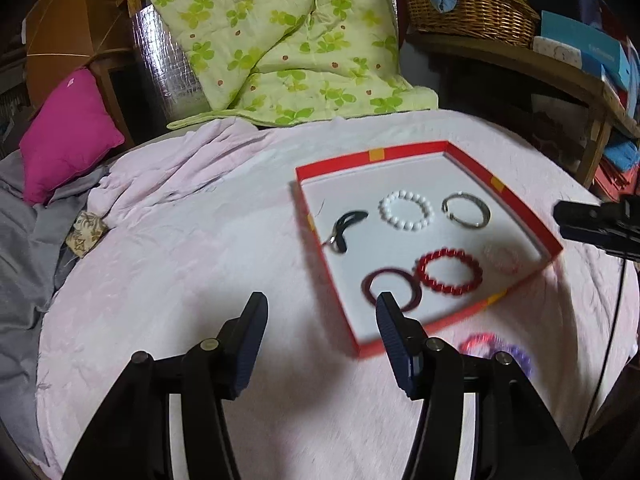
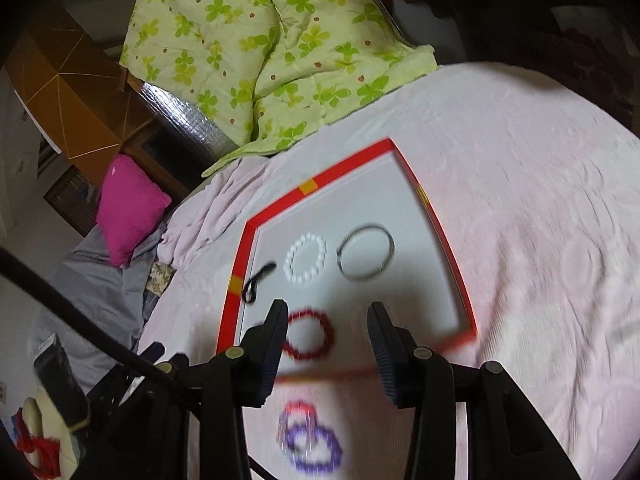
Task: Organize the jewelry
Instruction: 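Withdraw both tools from the box toward the last bracelets, then grasp the pink crystal bracelet with the right tool while the left tool grasps the purple bead bracelet, then lift the purple bracelet with the left tool while the right tool lifts the pink bracelet, then carry the purple bracelet over the box with the left tool while the right tool carries the pink one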
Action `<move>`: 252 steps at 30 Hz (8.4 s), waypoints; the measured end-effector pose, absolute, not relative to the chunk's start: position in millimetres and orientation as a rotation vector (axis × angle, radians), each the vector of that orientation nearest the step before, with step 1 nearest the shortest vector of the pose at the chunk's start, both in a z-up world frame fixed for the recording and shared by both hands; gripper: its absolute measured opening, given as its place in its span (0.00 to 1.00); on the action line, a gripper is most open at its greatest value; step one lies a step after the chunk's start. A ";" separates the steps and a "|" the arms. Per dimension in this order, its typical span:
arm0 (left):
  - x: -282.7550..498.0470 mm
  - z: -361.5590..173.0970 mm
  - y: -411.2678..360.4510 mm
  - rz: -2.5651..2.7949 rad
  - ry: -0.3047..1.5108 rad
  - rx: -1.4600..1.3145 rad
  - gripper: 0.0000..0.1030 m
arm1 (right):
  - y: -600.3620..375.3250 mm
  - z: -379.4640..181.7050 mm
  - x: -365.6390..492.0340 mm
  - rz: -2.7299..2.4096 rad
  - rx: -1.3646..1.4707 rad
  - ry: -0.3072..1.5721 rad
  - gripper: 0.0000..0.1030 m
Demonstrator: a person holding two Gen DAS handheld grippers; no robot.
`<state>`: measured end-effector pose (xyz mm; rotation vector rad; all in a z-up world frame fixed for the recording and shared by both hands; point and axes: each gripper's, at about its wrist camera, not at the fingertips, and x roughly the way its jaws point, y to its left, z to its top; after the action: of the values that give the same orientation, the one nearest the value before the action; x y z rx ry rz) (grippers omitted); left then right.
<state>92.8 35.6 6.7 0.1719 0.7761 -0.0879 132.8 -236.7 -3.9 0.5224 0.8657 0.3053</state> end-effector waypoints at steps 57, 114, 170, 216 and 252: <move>58.6 -57.3 -53.9 -0.369 0.974 0.272 0.71 | -242.7 -79.2 120.1 0.266 0.490 1.173 0.09; 56.8 -51.1 38.7 -0.200 0.929 0.217 0.10 | -233.4 -82.7 126.8 0.238 0.478 1.146 0.10; 54.5 -66.7 47.9 -0.196 1.003 0.172 0.57 | -236.6 -81.7 125.7 0.304 0.470 1.143 0.11; 40.6 -28.1 54.4 -0.234 0.896 0.066 0.09 | -218.5 -53.2 108.8 0.349 0.328 1.076 0.35; 31.5 16.0 28.5 -0.366 0.664 0.001 0.09 | -213.2 -6.9 86.1 0.575 0.448 0.831 0.08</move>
<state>31.5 28.5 16.0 0.0013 0.6640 -0.3659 86.1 -213.2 -6.9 0.4483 0.8306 0.5755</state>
